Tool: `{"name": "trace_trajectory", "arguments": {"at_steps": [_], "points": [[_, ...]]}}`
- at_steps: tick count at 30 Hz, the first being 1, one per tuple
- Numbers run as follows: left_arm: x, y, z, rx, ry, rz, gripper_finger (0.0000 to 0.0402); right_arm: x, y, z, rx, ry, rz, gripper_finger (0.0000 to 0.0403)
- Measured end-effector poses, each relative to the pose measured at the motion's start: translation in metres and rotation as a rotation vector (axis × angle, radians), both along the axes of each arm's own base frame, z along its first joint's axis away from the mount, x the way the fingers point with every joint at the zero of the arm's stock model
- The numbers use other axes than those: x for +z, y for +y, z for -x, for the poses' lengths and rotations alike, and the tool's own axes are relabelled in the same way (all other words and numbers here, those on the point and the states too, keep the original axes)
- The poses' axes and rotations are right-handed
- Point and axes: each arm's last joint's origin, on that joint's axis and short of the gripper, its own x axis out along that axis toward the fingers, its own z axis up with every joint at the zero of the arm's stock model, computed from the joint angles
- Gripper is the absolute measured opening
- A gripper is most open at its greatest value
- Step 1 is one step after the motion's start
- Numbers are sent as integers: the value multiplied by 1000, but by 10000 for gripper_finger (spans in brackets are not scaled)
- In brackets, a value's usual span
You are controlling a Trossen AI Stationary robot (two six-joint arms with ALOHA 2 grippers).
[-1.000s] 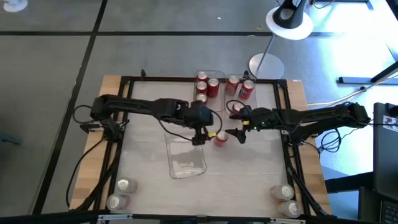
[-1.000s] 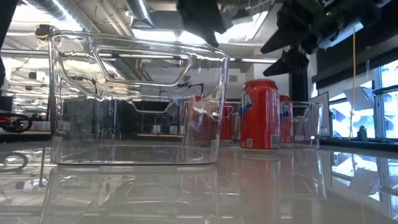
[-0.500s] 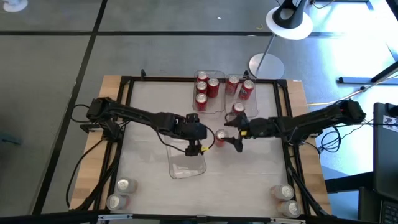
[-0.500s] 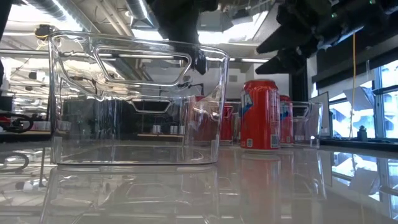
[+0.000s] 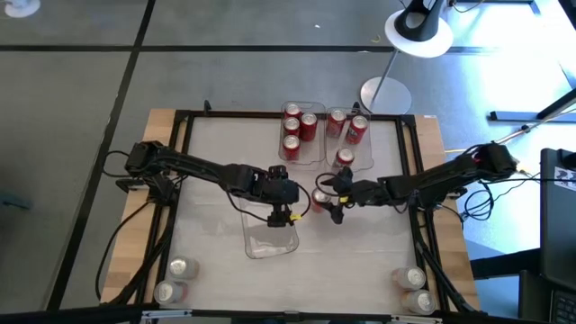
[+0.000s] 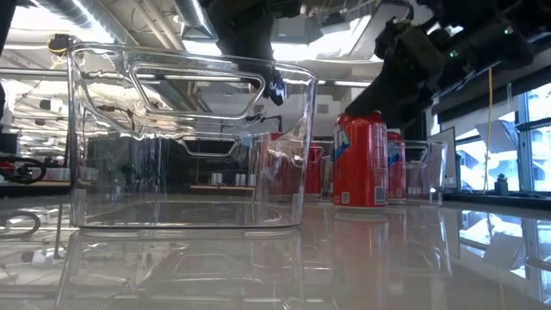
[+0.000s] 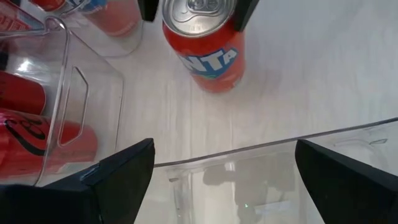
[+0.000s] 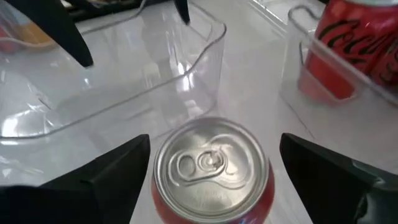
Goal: Sort soda cans
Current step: Put the red soda can into the top right transparent bin
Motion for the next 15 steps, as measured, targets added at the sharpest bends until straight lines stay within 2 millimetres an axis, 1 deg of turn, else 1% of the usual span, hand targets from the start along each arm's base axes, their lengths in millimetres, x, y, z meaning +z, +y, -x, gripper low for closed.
{"name": "trace_trajectory", "arguments": {"at_steps": [6,10,12,15], "points": [[0,0,0,0,0,0,373,-13,1,-5,-19,46,-1,358],[0,0,0,0,-1,0,373,-16,1,-6,-20,48,0,355],[0,0,0,0,-1,0,373,-16,1,-7,-23,46,1,341],[0,0,0,1,-1,0,373,-15,1,-6,-28,43,7,300]]}}
